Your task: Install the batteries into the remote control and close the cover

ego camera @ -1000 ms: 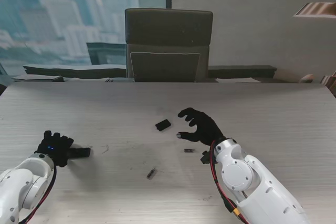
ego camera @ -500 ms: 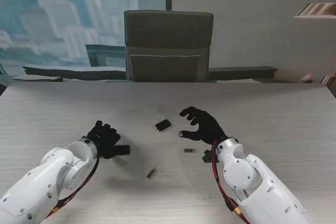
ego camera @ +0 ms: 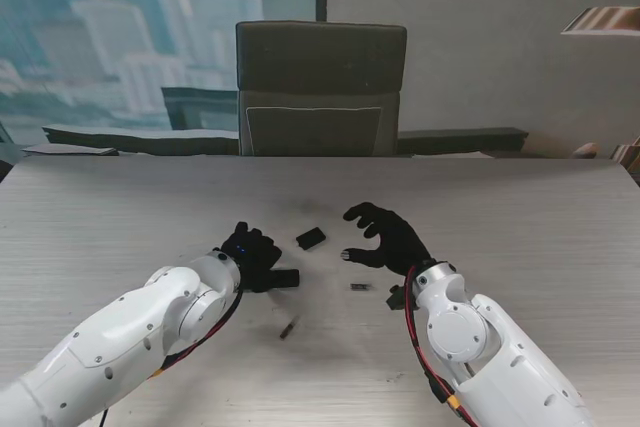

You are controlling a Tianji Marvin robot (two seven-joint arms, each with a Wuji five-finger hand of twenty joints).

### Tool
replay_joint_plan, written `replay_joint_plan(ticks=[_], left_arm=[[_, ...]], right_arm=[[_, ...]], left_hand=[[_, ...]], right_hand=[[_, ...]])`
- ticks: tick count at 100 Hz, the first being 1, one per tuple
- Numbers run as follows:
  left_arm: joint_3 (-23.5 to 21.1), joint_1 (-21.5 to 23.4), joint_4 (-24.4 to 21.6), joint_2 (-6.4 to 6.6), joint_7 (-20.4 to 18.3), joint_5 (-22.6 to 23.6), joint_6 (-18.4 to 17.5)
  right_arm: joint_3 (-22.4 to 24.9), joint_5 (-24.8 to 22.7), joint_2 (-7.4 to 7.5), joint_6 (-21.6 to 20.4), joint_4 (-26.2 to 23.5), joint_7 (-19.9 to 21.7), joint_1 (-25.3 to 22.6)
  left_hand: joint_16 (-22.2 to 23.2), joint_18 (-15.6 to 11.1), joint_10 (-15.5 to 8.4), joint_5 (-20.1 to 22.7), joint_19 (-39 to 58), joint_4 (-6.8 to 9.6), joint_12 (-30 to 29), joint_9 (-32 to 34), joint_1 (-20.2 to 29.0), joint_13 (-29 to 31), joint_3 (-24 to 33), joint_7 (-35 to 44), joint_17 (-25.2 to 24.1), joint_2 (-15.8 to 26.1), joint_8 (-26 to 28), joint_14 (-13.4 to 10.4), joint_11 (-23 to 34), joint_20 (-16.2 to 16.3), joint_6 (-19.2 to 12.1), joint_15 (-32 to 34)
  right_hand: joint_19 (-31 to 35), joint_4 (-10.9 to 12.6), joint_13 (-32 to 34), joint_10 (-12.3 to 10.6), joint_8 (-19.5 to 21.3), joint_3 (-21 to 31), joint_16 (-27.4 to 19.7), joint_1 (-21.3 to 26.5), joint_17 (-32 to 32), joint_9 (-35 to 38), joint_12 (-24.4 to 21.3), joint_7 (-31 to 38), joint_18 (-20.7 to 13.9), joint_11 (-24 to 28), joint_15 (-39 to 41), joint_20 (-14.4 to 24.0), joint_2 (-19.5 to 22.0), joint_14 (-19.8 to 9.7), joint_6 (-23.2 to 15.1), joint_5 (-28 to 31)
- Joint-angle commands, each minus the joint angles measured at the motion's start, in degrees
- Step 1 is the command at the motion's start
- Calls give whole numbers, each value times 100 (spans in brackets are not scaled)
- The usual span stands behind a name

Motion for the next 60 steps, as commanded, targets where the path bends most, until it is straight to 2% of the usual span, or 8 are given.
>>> replay_joint_plan(ticks=[1, 32, 41, 49, 54, 60], left_arm=[[55, 11, 10, -74, -84, -45, 50], [228, 18, -3, -117, 61, -208, 137], [282, -2, -1, -120, 76, -213, 142], [316, -11, -7, -110, 59, -167, 148], [318, -4, -20, -101, 30, -127, 158], [309, 14, -27, -95, 37, -74, 171]], right_arm=[[8, 21, -13, -25, -24, 79, -46], [-6, 53, -13, 4, -9, 106, -26], [-15, 57, -13, 20, -2, 115, -19], [-17, 60, -14, 27, -3, 114, -19], [-15, 55, -14, 29, -6, 110, -22], [-11, 55, -14, 32, -11, 109, -27]], left_hand=[[27, 78, -81, 580, 86, 427, 116, 127, 461, 100, 398, 685, 0, 427, 230, 113, 81, -92, -936, 14], [35, 74, -84, 619, 87, 389, 119, 188, 520, 147, 238, 614, 14, 447, 191, 135, 89, -91, -938, 8], [37, 74, -80, 624, 86, 314, 116, 200, 517, 161, 107, 609, 14, 393, 200, 136, 82, -91, -1038, 5], [28, 65, -62, 311, 64, 200, 91, 110, 474, 118, -46, 396, 10, 309, 187, 135, 22, -102, -1100, -29], [33, 59, -43, 92, 31, 127, 71, 15, 370, 72, -74, -27, -1, 335, 251, 144, -18, -117, -937, -50], [43, 59, -30, 25, 31, 122, 69, -23, 169, 77, -32, -405, -4, 503, 255, 147, -21, -117, -759, -48]], right_hand=[[-46, 117, 32, 27, -28, -88, 73, 61, 7, 54, 28, -71, 148, 8, 25, 88, 99, 63, 1, 77], [-48, 119, 19, 27, -32, -88, 72, 67, -1, 57, 26, -83, 143, 1, 22, 85, 93, 59, 9, 83], [-46, 119, 34, 29, -32, -88, 73, 70, 0, 59, 27, -84, 141, 3, 28, 84, 100, 68, 5, 89], [-45, 119, 35, 31, -32, -96, 72, 69, 0, 56, 26, -85, 141, 1, 26, 84, 103, 62, 12, 90], [-45, 120, 38, 30, -32, -92, 73, 75, -1, 61, 27, -84, 141, 2, 27, 83, 106, 69, 9, 95], [-45, 121, 58, 39, -32, -97, 76, 76, -1, 60, 25, -85, 141, -2, 36, 83, 105, 75, 11, 99]])
